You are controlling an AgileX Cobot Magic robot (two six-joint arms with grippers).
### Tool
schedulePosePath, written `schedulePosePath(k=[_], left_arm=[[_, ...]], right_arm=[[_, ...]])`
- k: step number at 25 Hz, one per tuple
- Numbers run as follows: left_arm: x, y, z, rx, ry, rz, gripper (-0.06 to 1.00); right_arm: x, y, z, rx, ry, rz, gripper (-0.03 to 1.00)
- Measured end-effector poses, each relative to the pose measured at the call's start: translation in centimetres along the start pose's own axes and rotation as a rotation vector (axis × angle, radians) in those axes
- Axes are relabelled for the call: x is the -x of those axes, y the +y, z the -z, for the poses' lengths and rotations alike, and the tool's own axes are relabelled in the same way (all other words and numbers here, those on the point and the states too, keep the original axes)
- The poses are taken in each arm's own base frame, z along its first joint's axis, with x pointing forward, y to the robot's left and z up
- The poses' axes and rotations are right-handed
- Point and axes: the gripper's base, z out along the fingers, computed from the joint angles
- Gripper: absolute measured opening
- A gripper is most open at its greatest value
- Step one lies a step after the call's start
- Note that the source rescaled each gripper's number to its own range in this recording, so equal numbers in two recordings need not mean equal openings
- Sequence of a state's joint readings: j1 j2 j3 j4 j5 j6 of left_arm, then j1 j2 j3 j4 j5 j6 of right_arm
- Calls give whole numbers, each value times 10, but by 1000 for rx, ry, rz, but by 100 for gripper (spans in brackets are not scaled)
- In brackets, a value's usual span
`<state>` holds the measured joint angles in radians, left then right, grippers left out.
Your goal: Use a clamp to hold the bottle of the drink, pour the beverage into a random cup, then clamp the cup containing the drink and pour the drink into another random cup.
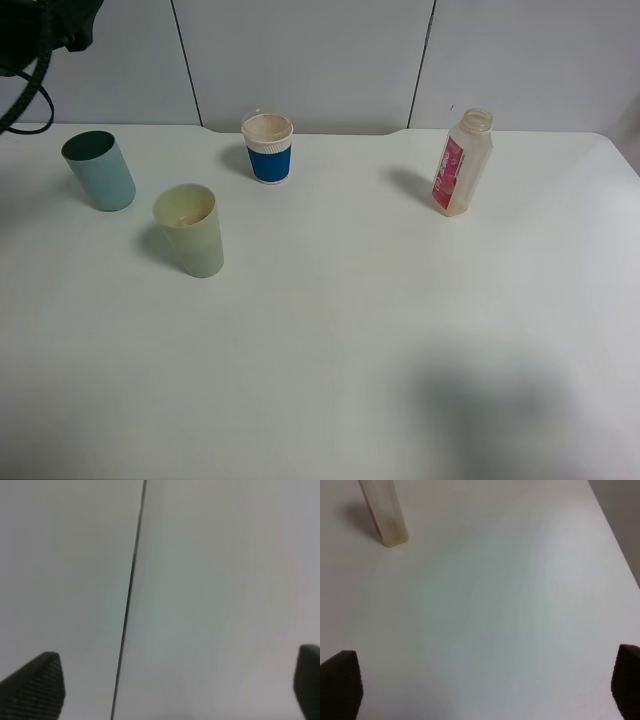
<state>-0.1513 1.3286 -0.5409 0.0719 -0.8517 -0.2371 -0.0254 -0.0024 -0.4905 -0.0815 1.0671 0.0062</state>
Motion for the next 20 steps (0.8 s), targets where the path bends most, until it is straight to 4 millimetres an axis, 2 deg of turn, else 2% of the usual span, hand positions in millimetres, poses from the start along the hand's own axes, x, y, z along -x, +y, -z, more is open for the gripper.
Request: schedulePosePath(k=[8,14,16,17,20], left_arm=[[34,-7,30,27,70,-13,79],[52,-10,63,65,169,-20,79],[58,-11,81,88,230,-22,79],[58,-11,81,88,230,-22,79],[65,-13,103,104,268,-36,79]], right_arm=[[0,0,0,0,0,0,100],[0,0,0,0,0,0,100],[0,0,0,0,0,0,100],[0,0,0,0,0,0,100],[0,0,0,0,0,0,100]])
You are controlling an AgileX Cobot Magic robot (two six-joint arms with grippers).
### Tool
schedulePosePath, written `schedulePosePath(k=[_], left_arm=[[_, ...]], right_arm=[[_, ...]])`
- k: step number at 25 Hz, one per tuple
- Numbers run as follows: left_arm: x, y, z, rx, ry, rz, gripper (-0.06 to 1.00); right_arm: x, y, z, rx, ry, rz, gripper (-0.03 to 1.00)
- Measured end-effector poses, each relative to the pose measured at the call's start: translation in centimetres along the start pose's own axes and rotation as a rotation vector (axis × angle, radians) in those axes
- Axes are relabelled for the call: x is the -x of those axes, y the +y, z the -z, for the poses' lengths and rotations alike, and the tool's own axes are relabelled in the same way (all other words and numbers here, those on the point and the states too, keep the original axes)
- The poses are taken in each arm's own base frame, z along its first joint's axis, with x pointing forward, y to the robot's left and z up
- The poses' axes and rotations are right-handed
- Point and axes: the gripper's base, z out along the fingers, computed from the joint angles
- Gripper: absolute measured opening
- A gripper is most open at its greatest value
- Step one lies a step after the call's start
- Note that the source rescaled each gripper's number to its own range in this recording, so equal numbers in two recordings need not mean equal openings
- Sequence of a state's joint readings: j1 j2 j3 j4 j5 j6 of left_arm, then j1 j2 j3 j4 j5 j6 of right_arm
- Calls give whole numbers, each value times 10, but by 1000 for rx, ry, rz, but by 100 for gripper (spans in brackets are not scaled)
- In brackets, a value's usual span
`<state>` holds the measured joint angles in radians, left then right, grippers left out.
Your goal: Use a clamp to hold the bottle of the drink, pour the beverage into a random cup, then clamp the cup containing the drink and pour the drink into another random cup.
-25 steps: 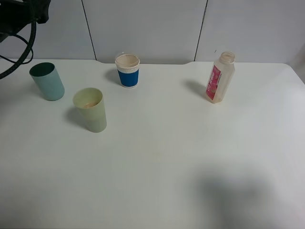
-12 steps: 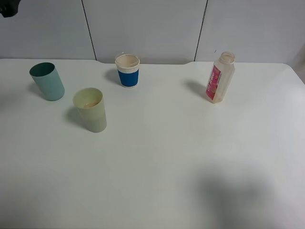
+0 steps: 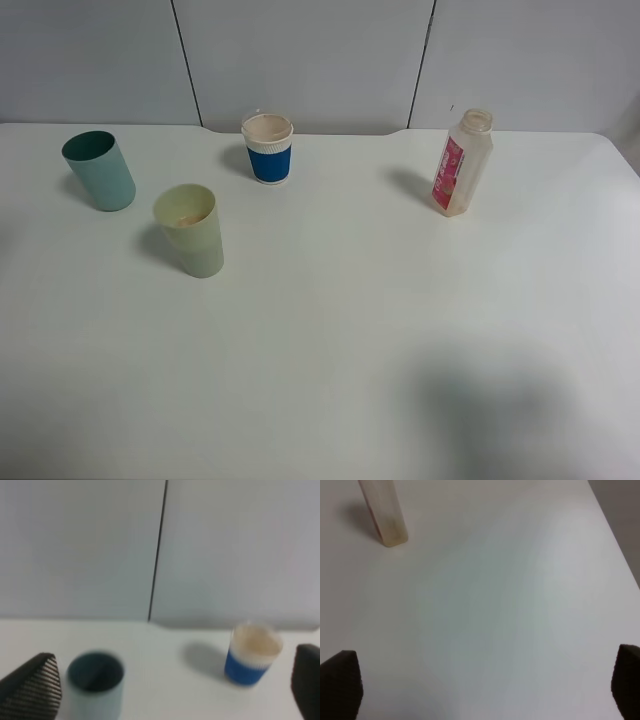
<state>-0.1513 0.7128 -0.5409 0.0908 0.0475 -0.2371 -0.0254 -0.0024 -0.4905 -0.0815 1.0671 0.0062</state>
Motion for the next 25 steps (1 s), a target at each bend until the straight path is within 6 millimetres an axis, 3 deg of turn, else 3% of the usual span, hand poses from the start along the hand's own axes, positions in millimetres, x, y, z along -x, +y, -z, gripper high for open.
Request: schedulePosePath(k=[11,20,25], left_arm=[[-16,10,78,100,172,-38,79],[-27,17,118,173,288,-42,79],[-36,18,126,187,380,-41,79]], right_arm=[[0,0,0,0,0,0,100],[0,0,0,0,0,0,100],[0,0,0,0,0,0,100]])
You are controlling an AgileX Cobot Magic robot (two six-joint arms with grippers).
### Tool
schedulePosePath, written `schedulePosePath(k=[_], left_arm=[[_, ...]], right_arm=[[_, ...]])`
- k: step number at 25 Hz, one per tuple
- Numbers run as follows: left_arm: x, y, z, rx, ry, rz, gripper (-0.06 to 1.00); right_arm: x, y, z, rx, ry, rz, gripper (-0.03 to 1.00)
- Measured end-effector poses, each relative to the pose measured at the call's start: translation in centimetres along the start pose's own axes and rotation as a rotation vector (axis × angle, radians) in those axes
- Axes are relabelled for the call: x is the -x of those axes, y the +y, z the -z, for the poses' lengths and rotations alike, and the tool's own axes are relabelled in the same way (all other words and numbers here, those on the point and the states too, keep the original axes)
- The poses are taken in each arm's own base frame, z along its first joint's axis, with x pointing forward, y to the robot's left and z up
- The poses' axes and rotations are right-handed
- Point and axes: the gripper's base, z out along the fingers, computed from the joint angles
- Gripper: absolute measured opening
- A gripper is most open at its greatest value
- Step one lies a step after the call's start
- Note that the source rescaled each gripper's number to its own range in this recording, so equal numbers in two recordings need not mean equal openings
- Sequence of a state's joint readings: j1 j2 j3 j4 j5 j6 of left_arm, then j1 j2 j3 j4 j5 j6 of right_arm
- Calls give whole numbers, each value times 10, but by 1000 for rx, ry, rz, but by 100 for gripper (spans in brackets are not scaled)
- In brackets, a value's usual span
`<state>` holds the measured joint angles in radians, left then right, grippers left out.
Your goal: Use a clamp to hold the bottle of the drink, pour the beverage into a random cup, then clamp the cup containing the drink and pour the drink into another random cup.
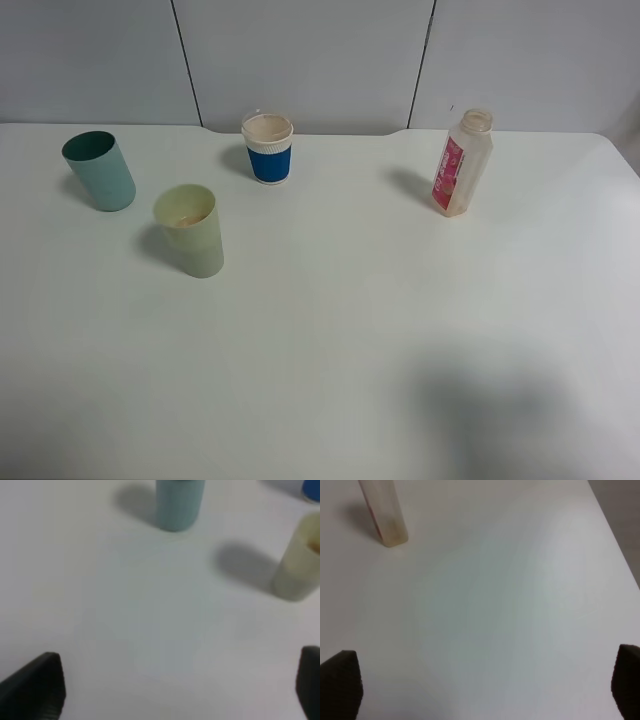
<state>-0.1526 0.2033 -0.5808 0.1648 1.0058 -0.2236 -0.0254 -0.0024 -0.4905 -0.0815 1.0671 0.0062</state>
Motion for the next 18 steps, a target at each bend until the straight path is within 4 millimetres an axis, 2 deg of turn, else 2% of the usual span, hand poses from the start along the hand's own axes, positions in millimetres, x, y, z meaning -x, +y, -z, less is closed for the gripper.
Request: schedulePosePath(k=[5,9,18], left_arm=[[-10,2,4,8,50,-29,79],[-24,2,0,-8,60,-38,79],[-26,0,0,-38,44,-62,79]], right_arm=[[0,0,0,0,0,0,100],[0,0,0,0,0,0,100],[0,0,0,0,0,0,100]])
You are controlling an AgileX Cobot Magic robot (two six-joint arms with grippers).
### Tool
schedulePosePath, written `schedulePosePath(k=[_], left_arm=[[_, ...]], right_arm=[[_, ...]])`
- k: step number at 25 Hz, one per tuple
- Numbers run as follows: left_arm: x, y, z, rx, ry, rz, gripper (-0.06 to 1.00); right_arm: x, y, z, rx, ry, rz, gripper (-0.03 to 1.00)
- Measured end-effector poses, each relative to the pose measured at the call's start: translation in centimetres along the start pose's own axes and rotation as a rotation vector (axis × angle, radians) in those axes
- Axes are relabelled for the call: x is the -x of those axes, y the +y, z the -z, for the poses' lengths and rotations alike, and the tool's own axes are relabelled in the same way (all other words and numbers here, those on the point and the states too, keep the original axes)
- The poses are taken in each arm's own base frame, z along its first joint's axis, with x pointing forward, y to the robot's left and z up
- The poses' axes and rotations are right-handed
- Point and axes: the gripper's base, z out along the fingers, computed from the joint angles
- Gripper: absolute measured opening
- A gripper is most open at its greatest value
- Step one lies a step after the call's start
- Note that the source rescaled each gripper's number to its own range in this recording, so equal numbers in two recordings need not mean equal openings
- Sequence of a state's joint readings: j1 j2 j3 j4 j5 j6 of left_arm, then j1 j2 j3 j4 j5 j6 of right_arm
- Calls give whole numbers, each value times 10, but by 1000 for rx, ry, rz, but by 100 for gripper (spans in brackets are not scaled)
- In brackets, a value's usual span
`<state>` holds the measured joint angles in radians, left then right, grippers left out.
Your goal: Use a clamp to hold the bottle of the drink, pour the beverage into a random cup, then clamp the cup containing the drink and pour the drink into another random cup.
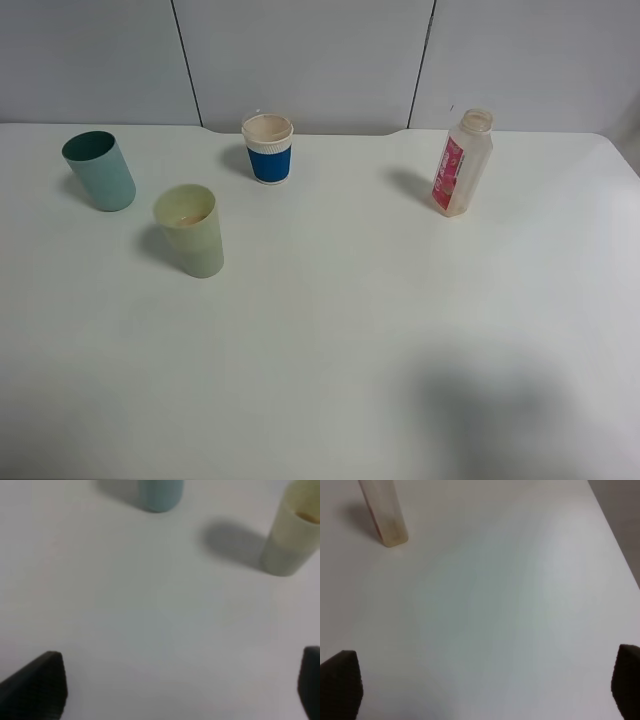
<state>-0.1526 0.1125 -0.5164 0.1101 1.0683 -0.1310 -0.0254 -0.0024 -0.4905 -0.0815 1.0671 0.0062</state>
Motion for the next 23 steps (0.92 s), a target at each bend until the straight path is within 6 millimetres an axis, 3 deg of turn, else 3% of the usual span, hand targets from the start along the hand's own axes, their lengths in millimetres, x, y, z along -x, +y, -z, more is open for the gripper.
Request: schedulePosePath(k=[20,23], left_arm=[[-1,-3,-1,-35,1,-34,79],[-8,-2,10,-22,-80,-16,79]], right_arm=[[0,0,0,0,0,0,100],[0,0,0,0,0,0,100]])
